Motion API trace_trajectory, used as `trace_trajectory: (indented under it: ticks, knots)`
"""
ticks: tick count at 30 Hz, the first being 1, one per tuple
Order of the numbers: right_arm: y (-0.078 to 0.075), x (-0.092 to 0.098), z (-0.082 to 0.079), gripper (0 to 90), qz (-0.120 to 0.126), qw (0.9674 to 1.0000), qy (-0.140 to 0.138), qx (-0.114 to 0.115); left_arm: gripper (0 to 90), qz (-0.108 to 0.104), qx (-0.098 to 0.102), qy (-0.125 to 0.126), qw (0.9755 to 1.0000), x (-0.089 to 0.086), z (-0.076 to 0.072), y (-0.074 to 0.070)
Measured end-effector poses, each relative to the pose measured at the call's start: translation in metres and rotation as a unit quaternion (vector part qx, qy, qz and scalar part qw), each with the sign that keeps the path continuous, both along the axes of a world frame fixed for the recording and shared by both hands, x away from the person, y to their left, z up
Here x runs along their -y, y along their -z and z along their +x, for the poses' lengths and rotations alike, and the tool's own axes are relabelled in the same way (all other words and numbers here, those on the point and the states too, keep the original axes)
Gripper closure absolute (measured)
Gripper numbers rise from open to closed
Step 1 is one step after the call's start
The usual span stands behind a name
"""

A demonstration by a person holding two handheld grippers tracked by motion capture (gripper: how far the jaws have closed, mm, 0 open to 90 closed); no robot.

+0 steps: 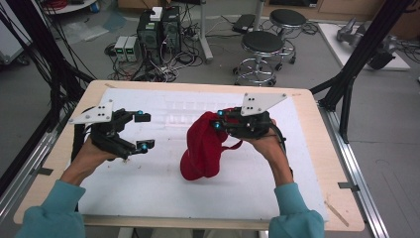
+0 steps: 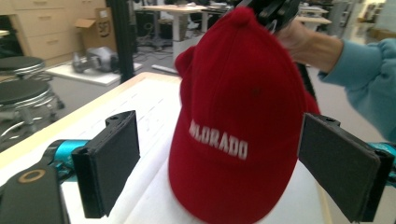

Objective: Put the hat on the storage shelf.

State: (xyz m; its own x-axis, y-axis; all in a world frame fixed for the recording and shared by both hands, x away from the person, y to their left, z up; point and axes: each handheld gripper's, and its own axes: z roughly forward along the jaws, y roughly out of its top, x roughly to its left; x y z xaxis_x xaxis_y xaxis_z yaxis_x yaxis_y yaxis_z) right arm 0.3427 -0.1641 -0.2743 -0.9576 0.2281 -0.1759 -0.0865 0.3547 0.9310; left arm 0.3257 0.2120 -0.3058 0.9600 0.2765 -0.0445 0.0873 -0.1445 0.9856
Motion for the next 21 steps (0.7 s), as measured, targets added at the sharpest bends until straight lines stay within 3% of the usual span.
trace_trajectory:
  ticks: [8, 21]
  knots:
    - [0.003, -0.011, -0.001, 84.0, -0.007, 0.9998, -0.02, 0.0, 12.8, 0.015, 0.0, 0.029, 0.9995, 0.031, 0.006, -0.01]
    - [0.006, -0.025, 0.0, 84.0, -0.019, 0.9988, -0.044, -0.002, 12.5, 0.01, -0.025, 0.084, 0.9961, 0.07, 0.017, -0.014]
